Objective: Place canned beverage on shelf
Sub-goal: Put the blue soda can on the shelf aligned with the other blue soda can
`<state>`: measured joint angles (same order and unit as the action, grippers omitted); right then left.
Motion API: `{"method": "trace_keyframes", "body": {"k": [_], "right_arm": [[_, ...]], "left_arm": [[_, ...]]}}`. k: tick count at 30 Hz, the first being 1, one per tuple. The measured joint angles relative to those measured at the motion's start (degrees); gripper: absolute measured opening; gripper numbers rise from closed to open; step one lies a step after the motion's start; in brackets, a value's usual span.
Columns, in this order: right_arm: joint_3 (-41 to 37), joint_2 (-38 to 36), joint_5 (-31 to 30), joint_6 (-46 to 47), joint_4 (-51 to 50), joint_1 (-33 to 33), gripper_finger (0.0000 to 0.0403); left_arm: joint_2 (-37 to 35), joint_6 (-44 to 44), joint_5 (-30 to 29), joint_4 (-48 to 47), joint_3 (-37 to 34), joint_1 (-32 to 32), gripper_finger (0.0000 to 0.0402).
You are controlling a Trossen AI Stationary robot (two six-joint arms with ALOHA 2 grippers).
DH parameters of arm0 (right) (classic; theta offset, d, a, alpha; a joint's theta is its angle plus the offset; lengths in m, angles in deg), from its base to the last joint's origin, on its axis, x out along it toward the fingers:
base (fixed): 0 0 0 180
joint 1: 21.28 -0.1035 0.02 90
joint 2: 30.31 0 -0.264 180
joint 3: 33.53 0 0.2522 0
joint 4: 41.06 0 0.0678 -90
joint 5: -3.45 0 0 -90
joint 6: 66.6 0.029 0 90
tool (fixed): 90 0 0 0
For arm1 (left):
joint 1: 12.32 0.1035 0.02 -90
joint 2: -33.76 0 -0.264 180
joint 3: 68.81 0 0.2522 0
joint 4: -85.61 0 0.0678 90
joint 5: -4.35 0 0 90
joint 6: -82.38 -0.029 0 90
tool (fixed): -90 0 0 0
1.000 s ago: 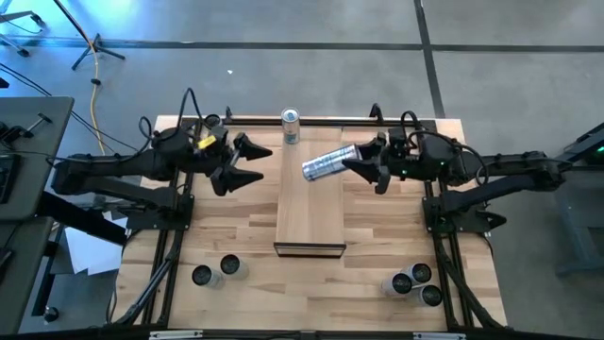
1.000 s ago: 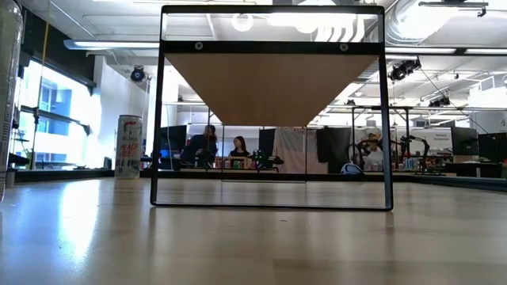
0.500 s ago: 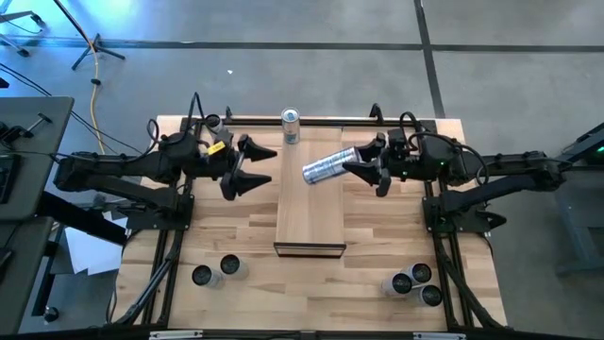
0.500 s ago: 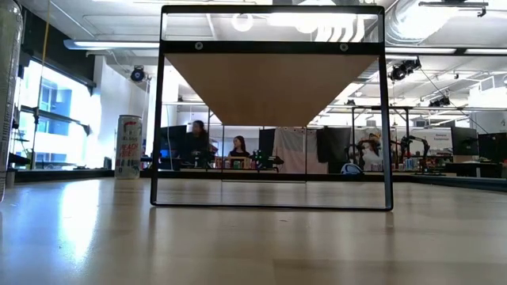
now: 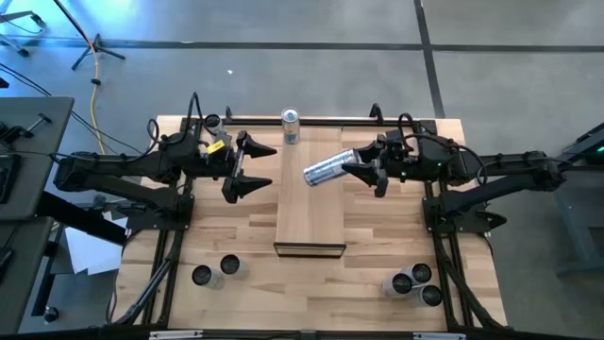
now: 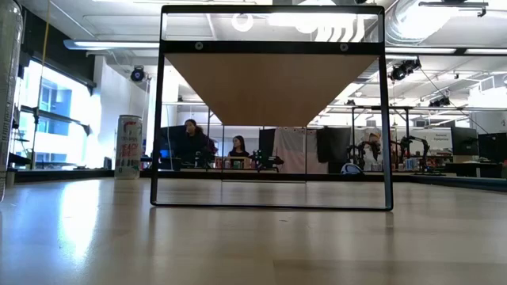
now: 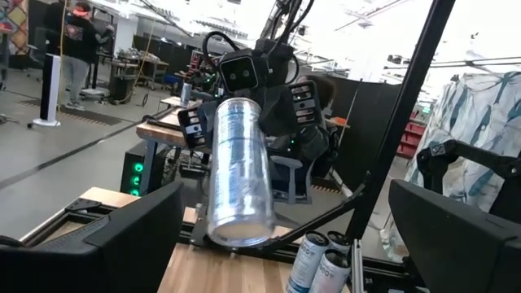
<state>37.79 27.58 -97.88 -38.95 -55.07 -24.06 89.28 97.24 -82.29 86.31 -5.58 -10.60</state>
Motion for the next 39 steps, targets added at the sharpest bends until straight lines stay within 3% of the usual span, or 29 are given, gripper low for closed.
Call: {"method": "trace_keyframes", "body": {"k": [8,16,21,29,39], "right_arm": [[18.0,9.3,-7.9,-4.2,-24.7,3.0,0.0225],[38.5,25.0,-8.4,-4.2,-48.9,8.5,0.0229],[47.0,34.0,-10.1,-4.5,-58.1,11.6,0.0230],[53.3,42.9,-7.2,-5.2,-64.3,15.5,0.0231],[53.3,43.3,-4.5,-4.4,-66.0,17.4,0.0232]], "left_arm": [[0.0,0.0,0.0,0.0,0.0,0.0,0.0400],[0.0,0.0,0.0,0.0,0.0,0.0,0.0400],[0.0,1.4,0.0,0.0,0.0,0.0,0.0400],[0.0,1.5,0.0,0.0,0.0,0.0,0.0400],[0.0,1.5,0.0,0.0,0.0,0.0,0.0400]]}}
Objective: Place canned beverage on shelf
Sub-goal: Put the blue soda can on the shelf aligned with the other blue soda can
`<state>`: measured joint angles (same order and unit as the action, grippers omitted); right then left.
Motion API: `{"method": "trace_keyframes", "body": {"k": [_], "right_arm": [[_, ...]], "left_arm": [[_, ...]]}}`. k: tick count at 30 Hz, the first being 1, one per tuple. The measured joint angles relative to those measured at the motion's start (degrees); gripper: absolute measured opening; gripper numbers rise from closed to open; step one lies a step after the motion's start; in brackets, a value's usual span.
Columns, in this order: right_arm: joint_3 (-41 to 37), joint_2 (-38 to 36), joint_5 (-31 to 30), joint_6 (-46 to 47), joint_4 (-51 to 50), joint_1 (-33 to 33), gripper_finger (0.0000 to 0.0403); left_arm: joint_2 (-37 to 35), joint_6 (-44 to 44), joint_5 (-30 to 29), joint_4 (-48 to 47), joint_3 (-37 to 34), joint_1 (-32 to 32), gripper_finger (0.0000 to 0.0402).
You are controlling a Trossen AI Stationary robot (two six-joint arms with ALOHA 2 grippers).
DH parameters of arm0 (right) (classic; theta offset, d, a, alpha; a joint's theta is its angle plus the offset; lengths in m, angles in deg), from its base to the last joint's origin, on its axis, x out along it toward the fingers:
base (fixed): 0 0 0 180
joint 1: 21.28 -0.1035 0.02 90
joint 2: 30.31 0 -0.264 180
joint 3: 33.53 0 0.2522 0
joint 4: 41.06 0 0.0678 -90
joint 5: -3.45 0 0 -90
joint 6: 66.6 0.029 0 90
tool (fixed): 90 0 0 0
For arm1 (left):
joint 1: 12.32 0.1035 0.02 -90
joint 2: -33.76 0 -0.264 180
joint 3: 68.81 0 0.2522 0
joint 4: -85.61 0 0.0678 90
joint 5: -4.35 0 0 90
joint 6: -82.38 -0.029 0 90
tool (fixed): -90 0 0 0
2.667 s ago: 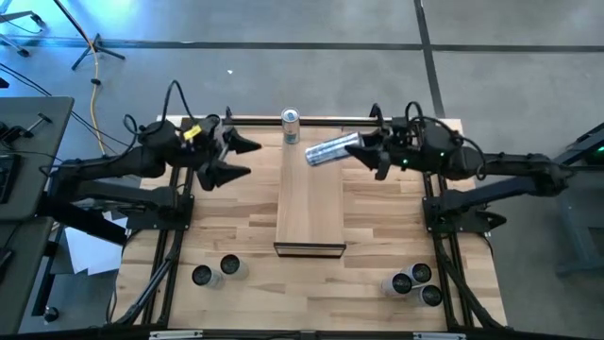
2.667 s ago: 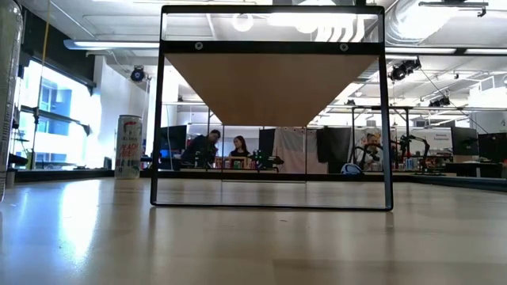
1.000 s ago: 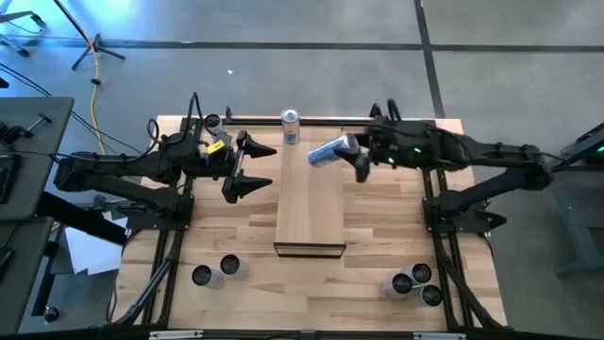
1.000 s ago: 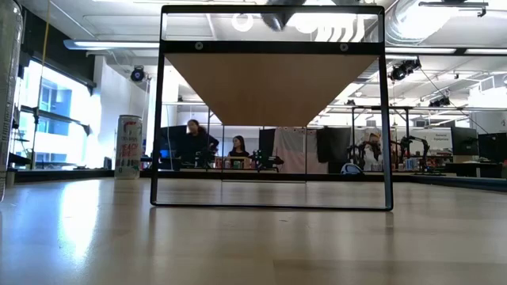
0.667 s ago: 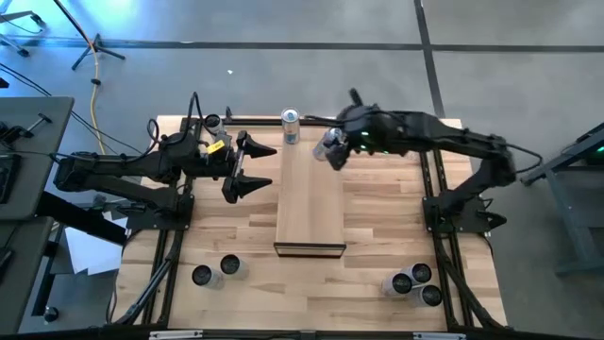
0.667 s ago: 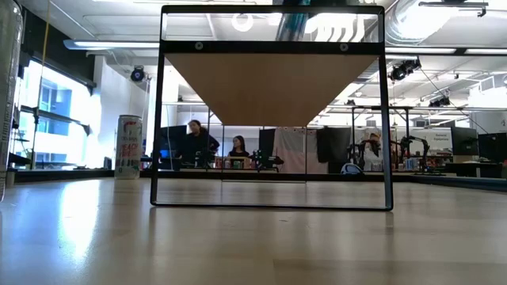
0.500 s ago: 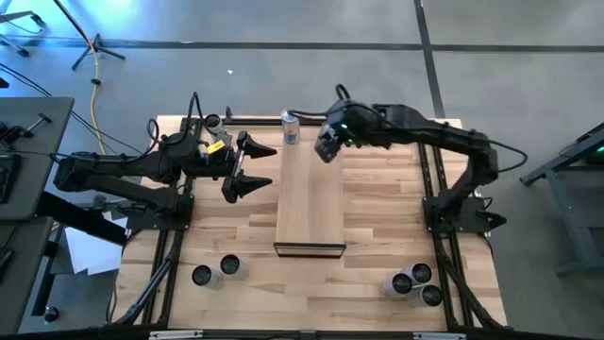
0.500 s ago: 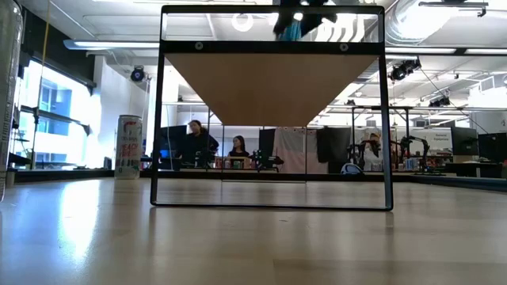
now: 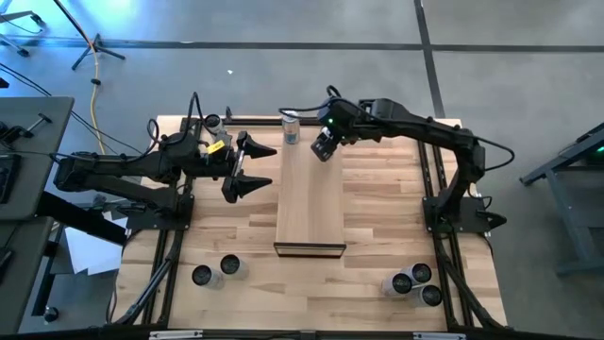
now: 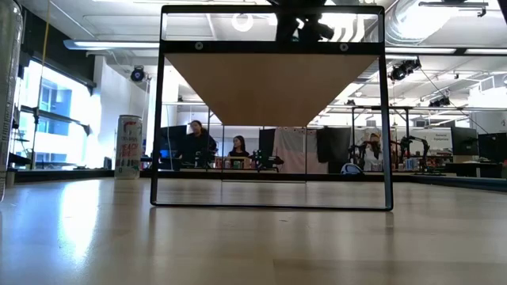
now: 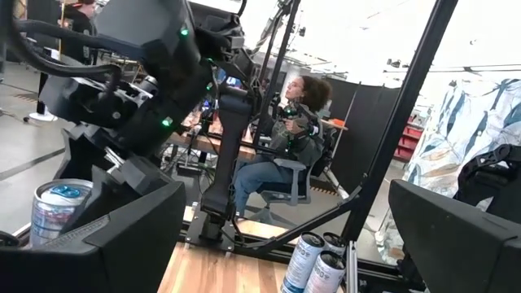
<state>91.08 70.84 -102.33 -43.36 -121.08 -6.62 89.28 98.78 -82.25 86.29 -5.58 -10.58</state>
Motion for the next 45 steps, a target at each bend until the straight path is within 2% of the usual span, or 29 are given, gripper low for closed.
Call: {"method": "trace_keyframes", "body": {"k": [5,17,24,34,45], "right_arm": [[0.0,0.2,2.4,1.3,-1.0,1.6,0.0232],[-0.1,1.2,2.7,1.4,-1.8,1.9,0.0232],[-0.1,1.4,2.4,2.2,-1.9,2.0,0.0233],[-0.1,1.4,2.4,2.2,-1.6,2.0,0.0255],[-0.1,1.4,2.5,-3.9,-1.5,2.3,0.0256]], "left_arm": [[0.0,0.0,0.0,0.0,0.0,0.0,0.0400],[0.0,0.0,-0.2,0.0,0.0,0.0,0.0400],[0.0,0.0,-2.5,0.0,0.0,0.0,0.0400],[0.0,0.0,-2.6,0.0,0.0,0.0,0.0400],[0.0,0.0,-2.6,0.0,0.0,0.0,0.0400]]}}
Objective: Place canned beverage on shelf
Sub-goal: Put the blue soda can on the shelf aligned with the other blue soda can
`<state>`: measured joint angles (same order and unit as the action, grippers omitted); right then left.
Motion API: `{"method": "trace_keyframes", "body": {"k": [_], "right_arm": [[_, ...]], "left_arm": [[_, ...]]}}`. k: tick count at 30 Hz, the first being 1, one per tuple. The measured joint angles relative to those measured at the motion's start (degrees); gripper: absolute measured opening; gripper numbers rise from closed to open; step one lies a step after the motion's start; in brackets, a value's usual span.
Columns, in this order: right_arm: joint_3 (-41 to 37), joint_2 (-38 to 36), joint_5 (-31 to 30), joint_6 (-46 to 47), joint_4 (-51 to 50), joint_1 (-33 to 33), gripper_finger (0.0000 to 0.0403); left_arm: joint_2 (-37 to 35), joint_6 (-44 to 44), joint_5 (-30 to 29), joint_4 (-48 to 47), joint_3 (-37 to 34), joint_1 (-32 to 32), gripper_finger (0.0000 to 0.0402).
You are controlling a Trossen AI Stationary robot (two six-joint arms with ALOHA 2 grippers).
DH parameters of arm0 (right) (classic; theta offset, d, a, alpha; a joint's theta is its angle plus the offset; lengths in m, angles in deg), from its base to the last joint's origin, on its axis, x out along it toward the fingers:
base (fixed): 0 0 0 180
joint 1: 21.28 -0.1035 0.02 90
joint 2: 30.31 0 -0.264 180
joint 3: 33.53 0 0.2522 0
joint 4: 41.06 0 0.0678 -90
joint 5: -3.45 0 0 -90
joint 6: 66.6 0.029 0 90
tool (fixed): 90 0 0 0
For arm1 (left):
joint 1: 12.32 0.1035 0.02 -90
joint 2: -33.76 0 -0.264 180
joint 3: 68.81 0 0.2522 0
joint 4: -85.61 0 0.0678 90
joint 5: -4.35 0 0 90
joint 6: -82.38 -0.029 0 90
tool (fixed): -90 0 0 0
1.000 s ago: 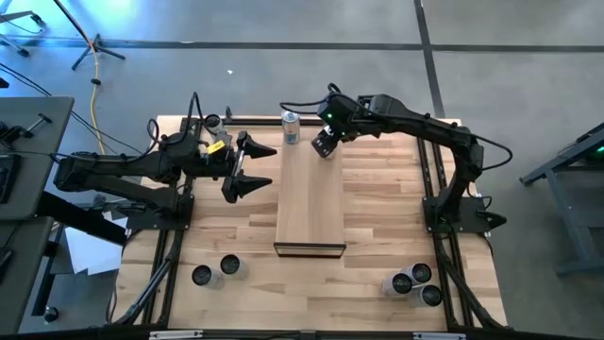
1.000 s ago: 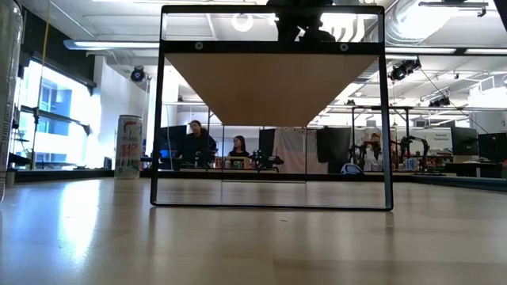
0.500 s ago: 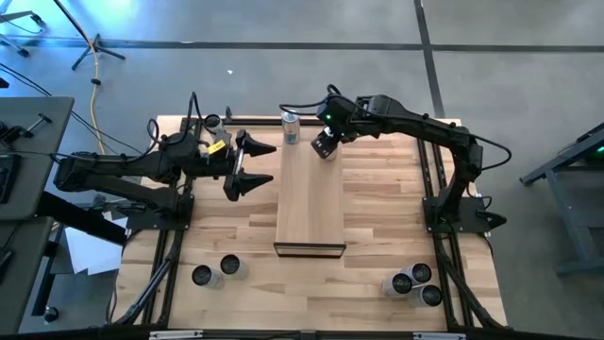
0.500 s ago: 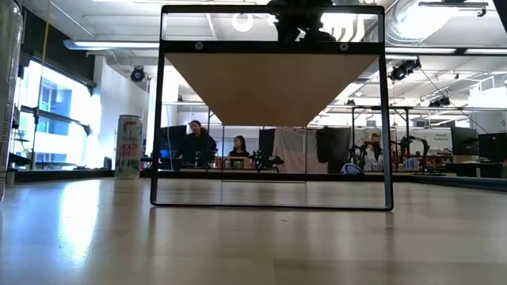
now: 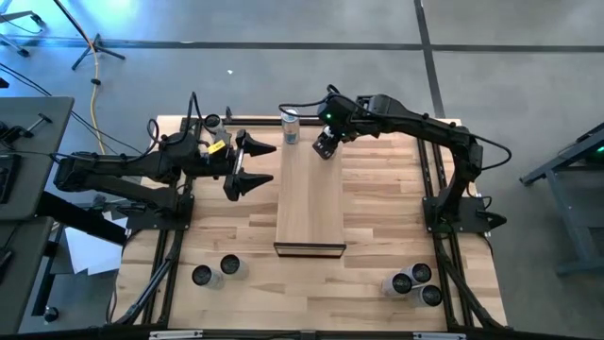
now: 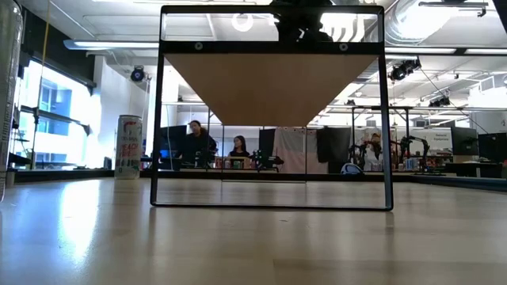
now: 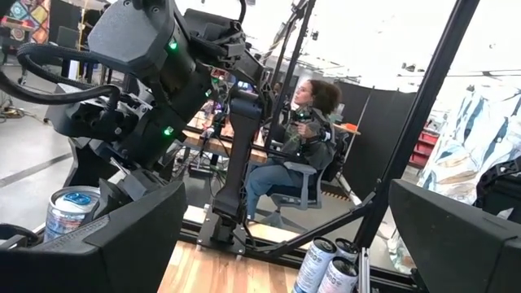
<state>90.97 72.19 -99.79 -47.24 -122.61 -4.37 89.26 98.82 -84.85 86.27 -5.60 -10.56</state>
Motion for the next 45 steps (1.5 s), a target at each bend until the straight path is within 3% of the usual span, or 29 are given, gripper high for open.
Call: {"method": "trace_keyframes", "body": {"k": [15,27,33,40,45], "right_arm": [[0.0,0.0,0.6,-1.5,-0.1,0.0,0.0259],[0.0,0.0,1.1,-3.4,0.0,0.0,0.0318],[2.8,0.0,10.8,-9.4,-0.4,0.7,0.0320],[7.9,-0.1,5.3,-14.9,-4.7,1.0,0.0320],[10.7,-0.1,7.7,-21.1,-9.6,2.1,0.0320]], "left_arm": [[0.0,0.0,0.0,0.0,0.0,0.0,0.0400],[0.0,0.0,0.0,0.0,0.0,0.0,0.0400],[0.0,0.0,0.0,0.0,0.0,0.0,0.0400],[0.0,0.0,0.0,0.0,0.0,0.0,0.0400],[0.0,0.0,0.0,0.0,0.0,0.0,0.0400]]}}
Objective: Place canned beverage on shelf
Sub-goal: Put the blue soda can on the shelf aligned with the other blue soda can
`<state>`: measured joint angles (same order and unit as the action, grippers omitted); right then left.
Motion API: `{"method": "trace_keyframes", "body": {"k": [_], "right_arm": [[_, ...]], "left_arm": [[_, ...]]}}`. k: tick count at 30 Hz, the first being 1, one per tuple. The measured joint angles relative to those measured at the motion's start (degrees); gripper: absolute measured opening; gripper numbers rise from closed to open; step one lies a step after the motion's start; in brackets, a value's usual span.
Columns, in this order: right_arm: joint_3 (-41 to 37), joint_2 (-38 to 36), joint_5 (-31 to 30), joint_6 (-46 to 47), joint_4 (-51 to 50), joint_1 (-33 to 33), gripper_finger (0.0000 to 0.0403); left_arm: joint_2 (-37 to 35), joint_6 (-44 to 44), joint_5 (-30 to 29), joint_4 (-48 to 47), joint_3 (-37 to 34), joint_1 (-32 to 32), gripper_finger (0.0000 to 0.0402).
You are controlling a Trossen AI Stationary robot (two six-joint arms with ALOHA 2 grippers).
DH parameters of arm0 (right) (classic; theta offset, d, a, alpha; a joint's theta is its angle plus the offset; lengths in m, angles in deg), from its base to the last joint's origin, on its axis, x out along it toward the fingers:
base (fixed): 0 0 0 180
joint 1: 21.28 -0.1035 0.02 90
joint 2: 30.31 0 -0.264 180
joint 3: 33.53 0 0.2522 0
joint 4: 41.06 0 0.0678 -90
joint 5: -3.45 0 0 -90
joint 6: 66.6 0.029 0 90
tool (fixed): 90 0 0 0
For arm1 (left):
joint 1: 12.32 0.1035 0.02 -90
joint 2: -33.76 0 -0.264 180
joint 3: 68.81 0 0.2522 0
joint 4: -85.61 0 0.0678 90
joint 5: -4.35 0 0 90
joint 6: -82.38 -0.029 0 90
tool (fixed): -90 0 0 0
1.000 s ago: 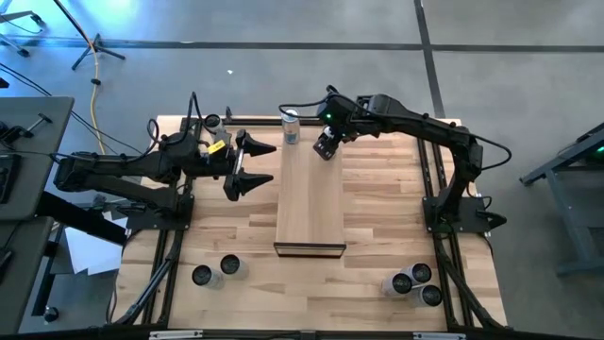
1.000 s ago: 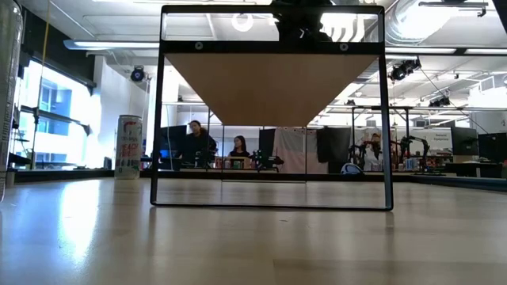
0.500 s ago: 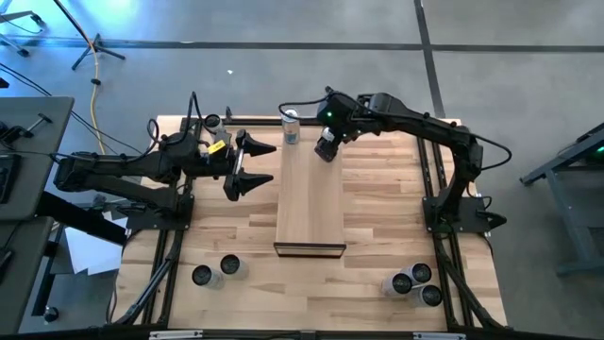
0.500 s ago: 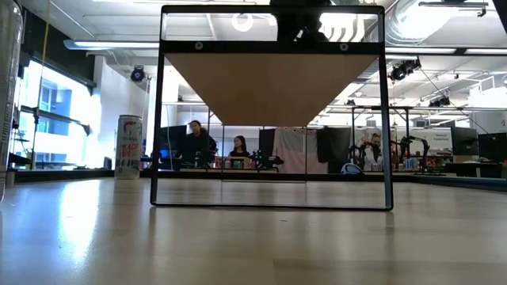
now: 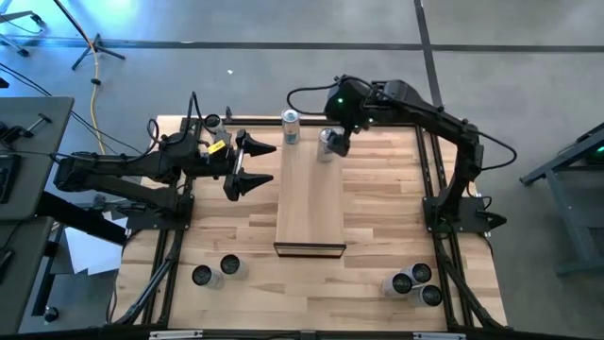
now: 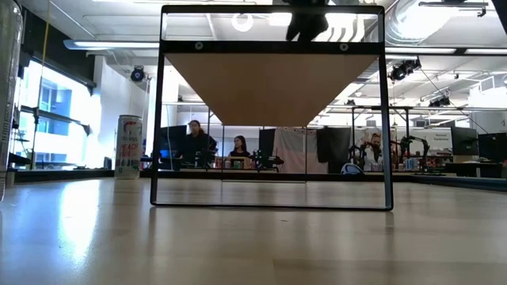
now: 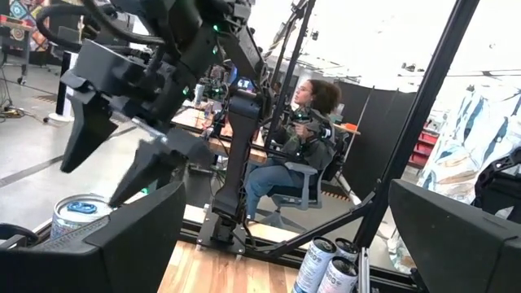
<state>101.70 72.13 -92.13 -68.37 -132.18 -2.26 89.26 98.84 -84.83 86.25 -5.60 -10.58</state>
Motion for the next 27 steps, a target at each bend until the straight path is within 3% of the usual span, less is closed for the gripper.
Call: {"method": "trace_keyframes", "body": {"k": [4,9,17,21,27], "right_arm": [[1.6,0.0,4.4,-7.0,-3.7,0.8,0.0320],[2.8,0.0,5.8,-12.0,-4.3,2.2,0.0320],[3.1,0.0,1.7,-12.5,-5.1,3.5,0.0320],[3.1,0.0,-0.7,-17.3,-6.3,3.6,0.0320],[3.1,0.0,9.9,-26.9,-4.1,3.4,0.0320]], "left_arm": [[0.0,0.0,0.0,0.0,0.0,0.0,0.0400],[0.0,0.0,0.0,0.0,0.0,0.0,0.0400],[0.0,2.5,0.0,0.0,0.0,0.0,0.0400],[0.0,2.5,0.0,0.0,0.0,0.0,0.0400],[0.0,2.5,0.0,0.0,0.0,0.0,0.0400]]}}
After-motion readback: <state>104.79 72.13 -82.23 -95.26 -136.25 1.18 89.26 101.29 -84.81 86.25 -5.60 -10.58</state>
